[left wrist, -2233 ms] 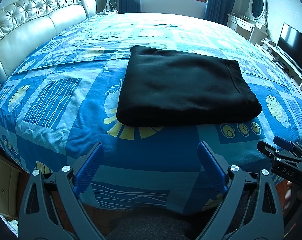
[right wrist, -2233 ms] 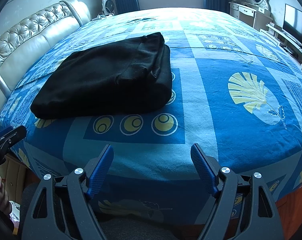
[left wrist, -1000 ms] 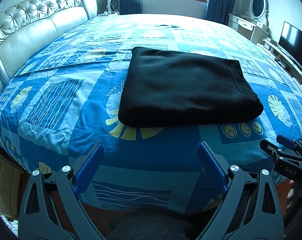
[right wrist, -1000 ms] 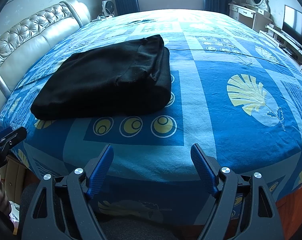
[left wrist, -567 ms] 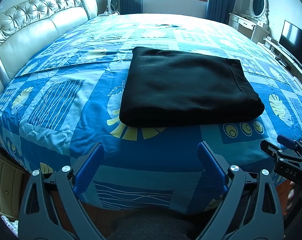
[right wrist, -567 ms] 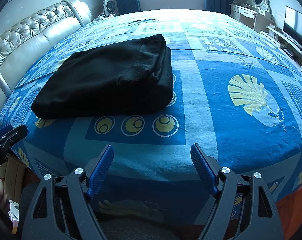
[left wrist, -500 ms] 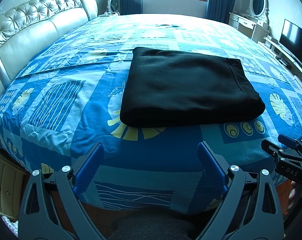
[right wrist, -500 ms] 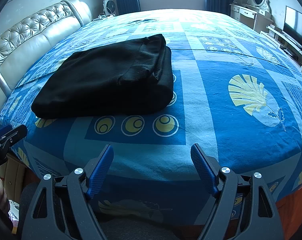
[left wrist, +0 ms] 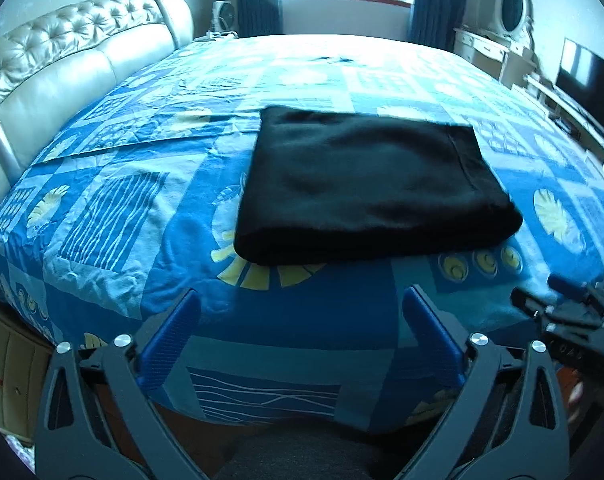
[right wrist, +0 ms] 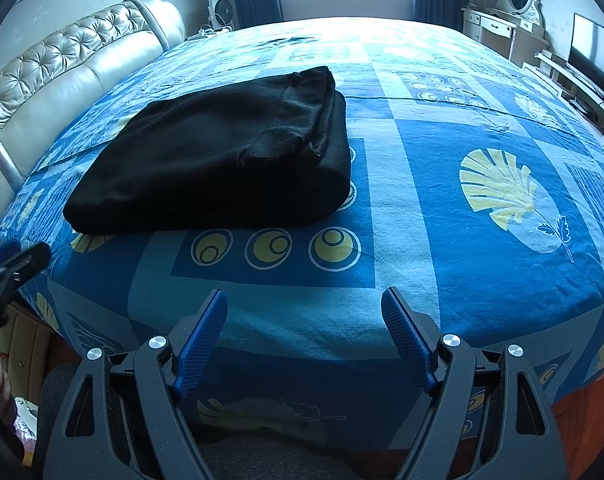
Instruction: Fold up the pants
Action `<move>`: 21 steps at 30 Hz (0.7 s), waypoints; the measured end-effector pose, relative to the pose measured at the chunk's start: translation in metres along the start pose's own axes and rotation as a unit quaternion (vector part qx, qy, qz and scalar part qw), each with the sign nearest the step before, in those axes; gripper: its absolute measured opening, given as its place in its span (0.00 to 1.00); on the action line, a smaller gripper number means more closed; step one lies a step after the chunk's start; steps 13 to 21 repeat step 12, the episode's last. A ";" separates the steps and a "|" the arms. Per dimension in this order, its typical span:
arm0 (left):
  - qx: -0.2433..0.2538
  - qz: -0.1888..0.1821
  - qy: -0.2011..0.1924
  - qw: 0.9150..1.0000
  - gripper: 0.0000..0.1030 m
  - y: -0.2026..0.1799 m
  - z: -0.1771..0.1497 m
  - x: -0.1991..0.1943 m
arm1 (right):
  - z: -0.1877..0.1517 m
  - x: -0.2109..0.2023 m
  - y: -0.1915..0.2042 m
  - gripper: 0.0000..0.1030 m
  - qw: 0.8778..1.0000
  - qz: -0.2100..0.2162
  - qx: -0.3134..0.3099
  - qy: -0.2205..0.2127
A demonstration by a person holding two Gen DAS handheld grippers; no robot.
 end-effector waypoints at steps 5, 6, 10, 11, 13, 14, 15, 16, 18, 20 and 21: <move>0.001 -0.026 -0.019 0.999 0.98 0.008 0.009 -0.010 | 0.004 -0.006 0.000 0.76 1.000 0.005 0.004 -0.006; -0.010 -0.013 -0.021 1.000 0.98 0.014 0.012 -0.009 | 0.006 -0.007 0.000 0.76 1.000 0.004 0.002 -0.009; -0.059 -0.005 -0.009 0.998 0.98 0.038 0.019 0.002 | 0.011 -0.011 0.000 0.76 0.999 -0.013 -0.020 -0.026; -0.066 0.005 -0.005 0.998 0.98 0.044 0.018 0.005 | 0.012 -0.011 -0.001 0.76 0.999 -0.014 -0.020 -0.025; -0.074 0.016 0.001 0.997 0.98 0.051 0.017 0.010 | 0.012 -0.010 -0.002 0.76 1.000 -0.013 -0.018 -0.023; -0.074 0.016 0.001 0.997 0.98 0.051 0.017 0.010 | 0.012 -0.010 -0.002 0.76 1.000 -0.013 -0.018 -0.023; -0.074 0.016 0.001 0.997 0.98 0.051 0.017 0.010 | 0.012 -0.010 -0.002 0.76 1.000 -0.013 -0.018 -0.023; -0.074 0.016 0.001 0.997 0.98 0.051 0.017 0.010 | 0.012 -0.010 -0.002 0.76 1.000 -0.013 -0.018 -0.023; -0.074 0.016 0.001 0.997 0.98 0.051 0.017 0.010 | 0.012 -0.010 -0.002 0.76 1.000 -0.013 -0.018 -0.023; -0.074 0.016 0.001 0.997 0.98 0.051 0.017 0.010 | 0.012 -0.010 -0.002 0.76 1.000 -0.013 -0.018 -0.023; -0.074 0.016 0.001 0.997 0.98 0.051 0.017 0.010 | 0.012 -0.010 -0.002 0.76 1.000 -0.013 -0.018 -0.023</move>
Point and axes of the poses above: each gripper's, at about its wrist camera, not at the fingertips, and x roughly the way its jaws point, y to its left, z to its top, the point moved 5 cm from there along x, roughly the way its jaws point, and after that the axes turned 1 degree about -y, right-handed, at the moved point
